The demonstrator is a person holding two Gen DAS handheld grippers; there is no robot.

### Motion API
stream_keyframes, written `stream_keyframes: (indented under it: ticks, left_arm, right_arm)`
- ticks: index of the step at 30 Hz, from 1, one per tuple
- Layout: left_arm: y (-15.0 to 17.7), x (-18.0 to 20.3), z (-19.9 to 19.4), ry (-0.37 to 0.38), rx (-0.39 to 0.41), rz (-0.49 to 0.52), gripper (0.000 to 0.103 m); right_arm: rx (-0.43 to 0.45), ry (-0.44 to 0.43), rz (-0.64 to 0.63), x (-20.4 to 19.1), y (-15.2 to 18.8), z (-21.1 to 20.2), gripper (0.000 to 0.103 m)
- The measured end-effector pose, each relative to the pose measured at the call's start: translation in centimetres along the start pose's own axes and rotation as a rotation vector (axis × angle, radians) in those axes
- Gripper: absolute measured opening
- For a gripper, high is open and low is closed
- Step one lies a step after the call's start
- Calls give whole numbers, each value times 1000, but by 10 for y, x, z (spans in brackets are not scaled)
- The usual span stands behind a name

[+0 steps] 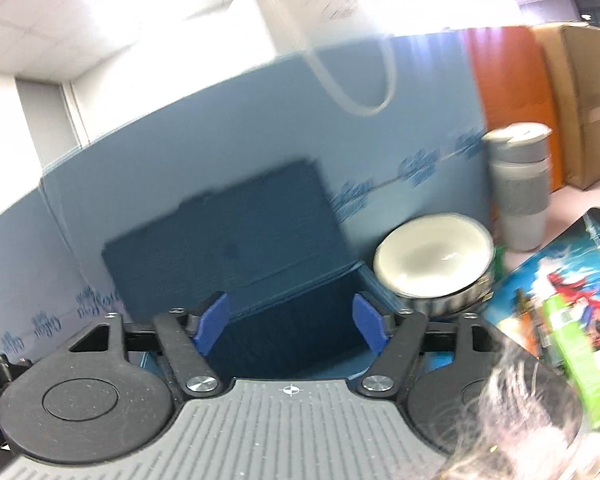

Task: Organize rigid objects
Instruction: 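Carry the black pen into the blue box and open the right gripper, then grasp the green tube with white cap using the right gripper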

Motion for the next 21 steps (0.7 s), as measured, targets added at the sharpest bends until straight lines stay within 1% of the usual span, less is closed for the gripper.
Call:
stream_keyframes:
  ticks: [3, 5, 9, 13, 15, 18, 20, 21]
  left_arm:
    - [1, 10, -3, 19, 2, 25, 103]
    - [2, 17, -5, 28, -1, 55, 103]
    - [6, 35, -7, 41, -5, 127, 103]
    - [12, 51, -10, 38, -3, 189, 103]
    - [14, 60, -8, 18, -7, 224, 103]
    - [15, 75, -3, -12, -20, 261, 103]
    - [16, 85, 0, -1, -24, 274, 103]
    - [18, 89, 2, 12, -23, 277, 103]
  right_arm:
    - [67, 39, 10, 26, -12, -15, 78]
    - [94, 69, 31, 45, -20, -29, 78]
    - [116, 126, 94, 90, -30, -40, 80]
    - [134, 172, 100, 124, -33, -50, 84]
    - [113, 206, 90, 143, -32, -51, 84]
    - [55, 256, 74, 166, -29, -38, 83]
    - [4, 268, 88, 178, -27, -23, 82]
    - [-34, 262, 97, 182, -20, -16, 80]
Point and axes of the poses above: each gripper's, at about its wrist camera, not at the fingertips, and z roughly the way its jaws point, x to its right, y to its underside, the point moved 7 cm from there along z, roughly the way its jaws point, and after that the axes turned 3 degrees about -x, right-handed, at the moved point
